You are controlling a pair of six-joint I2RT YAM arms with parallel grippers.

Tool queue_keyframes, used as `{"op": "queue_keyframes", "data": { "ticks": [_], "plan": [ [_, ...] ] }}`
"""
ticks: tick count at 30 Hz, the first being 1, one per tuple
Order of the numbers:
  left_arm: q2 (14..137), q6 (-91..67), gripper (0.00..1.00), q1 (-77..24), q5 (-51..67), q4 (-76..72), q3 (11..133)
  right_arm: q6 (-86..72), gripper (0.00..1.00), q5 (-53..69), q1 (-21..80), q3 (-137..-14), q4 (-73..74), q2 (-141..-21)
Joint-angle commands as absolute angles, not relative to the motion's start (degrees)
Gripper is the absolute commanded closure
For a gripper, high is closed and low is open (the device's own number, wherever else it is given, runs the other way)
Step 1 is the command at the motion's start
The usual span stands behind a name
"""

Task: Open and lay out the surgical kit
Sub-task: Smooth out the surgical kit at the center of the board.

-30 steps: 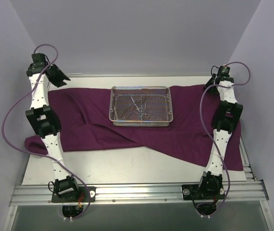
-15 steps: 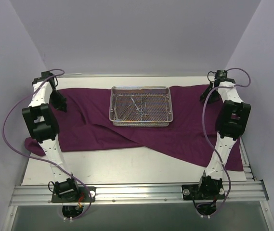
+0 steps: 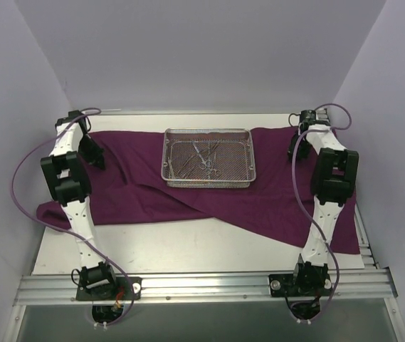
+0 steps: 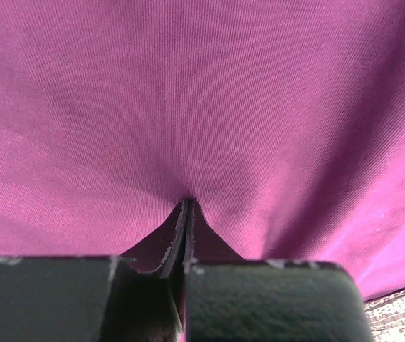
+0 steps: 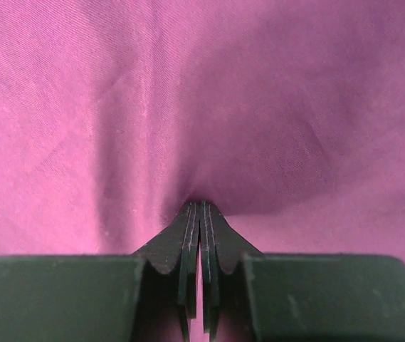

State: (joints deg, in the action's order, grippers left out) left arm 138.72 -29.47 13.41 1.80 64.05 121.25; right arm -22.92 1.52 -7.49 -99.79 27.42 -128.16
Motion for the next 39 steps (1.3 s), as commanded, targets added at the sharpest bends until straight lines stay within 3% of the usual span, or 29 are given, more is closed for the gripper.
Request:
{"op": "queue_keyframes", "data": {
  "ticks": [1,7,12,19,21,33,36,39],
  "plan": [
    [141.6,-30.8,0.98,12.4,0.5,64.9,125.8,-21.5,1.00,-4.0,-6.2,-101.2,28.7,-133.8],
    [152.2,-31.5,0.98,13.0,-1.3,71.8,138.3,-23.3,1.00,-5.2,-5.9,-103.9,26.9,-139.7],
    [163.3,-34.0,0.98,15.6,2.6,76.4,159.2,-24.4,1.00,-4.1,-4.8,-117.5,30.1,-149.4],
    [164.4,-36.3,0.98,19.6,7.3,70.3,160.7,-30.1,1.00,1.4,-4.0,-139.4,36.2,-160.8],
    [165.1,-35.8,0.98,20.6,7.5,70.5,162.6,-31.2,1.00,2.6,-4.0,-138.7,36.0,-160.3],
    [162.6,-32.8,0.98,23.2,9.4,66.5,160.9,-29.8,1.00,3.0,-4.1,-103.6,29.1,-140.6],
    [161.7,-32.8,0.98,23.3,10.2,65.8,162.1,-29.8,1.00,4.0,-4.0,-99.4,27.2,-138.7],
    [159.2,-33.2,0.97,23.1,11.8,64.5,160.7,-28.0,1.00,3.2,-4.0,-103.7,27.6,-139.7]
  ]
}}
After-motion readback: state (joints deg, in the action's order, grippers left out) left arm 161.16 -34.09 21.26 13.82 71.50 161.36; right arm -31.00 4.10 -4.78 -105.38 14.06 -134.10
